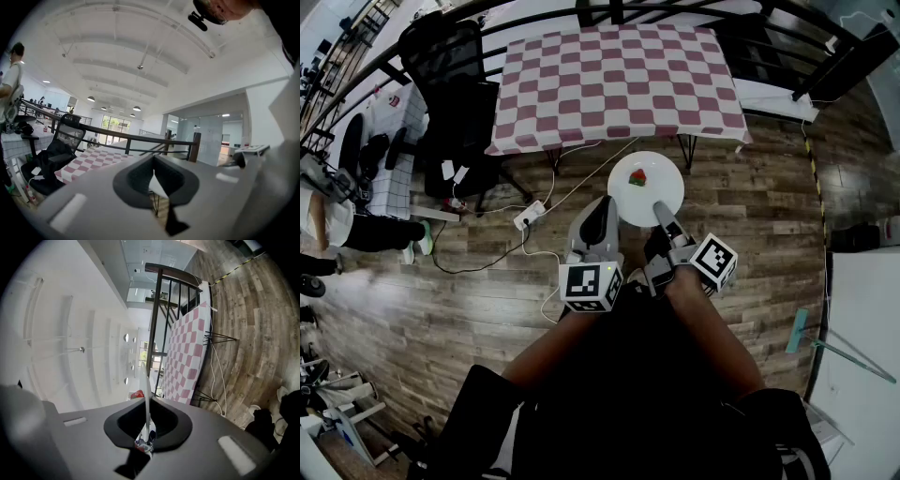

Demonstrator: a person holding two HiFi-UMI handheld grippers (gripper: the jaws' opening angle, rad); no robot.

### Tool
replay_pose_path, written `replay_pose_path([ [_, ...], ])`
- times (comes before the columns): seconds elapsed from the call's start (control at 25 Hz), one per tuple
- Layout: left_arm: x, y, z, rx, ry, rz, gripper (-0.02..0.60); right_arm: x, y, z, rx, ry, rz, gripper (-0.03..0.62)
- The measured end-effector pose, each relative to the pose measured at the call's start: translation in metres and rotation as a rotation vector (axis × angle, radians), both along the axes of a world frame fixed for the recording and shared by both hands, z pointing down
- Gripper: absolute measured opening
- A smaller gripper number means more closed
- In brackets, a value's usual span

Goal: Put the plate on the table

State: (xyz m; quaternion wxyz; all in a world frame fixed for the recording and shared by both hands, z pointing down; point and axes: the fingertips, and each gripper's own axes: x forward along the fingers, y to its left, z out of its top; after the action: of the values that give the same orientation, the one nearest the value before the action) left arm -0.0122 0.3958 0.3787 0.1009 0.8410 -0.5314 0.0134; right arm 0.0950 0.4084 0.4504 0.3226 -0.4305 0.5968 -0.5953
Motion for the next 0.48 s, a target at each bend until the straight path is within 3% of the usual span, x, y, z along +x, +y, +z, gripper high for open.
replay_pose_path([
  [0.12, 0.001, 0.001, 0.000, 0.001, 0.003, -0.009, 0.010, 0.004, 0.006, 0.012, -0.068, 0.041, -0.011, 0.015],
  [0.48, -0.016, -0.011, 0.007, -0.009, 0.017, -0.054, 0.009, 0.011, -0.002, 0.020, -0.070, 0.033, 0.013, 0.015],
])
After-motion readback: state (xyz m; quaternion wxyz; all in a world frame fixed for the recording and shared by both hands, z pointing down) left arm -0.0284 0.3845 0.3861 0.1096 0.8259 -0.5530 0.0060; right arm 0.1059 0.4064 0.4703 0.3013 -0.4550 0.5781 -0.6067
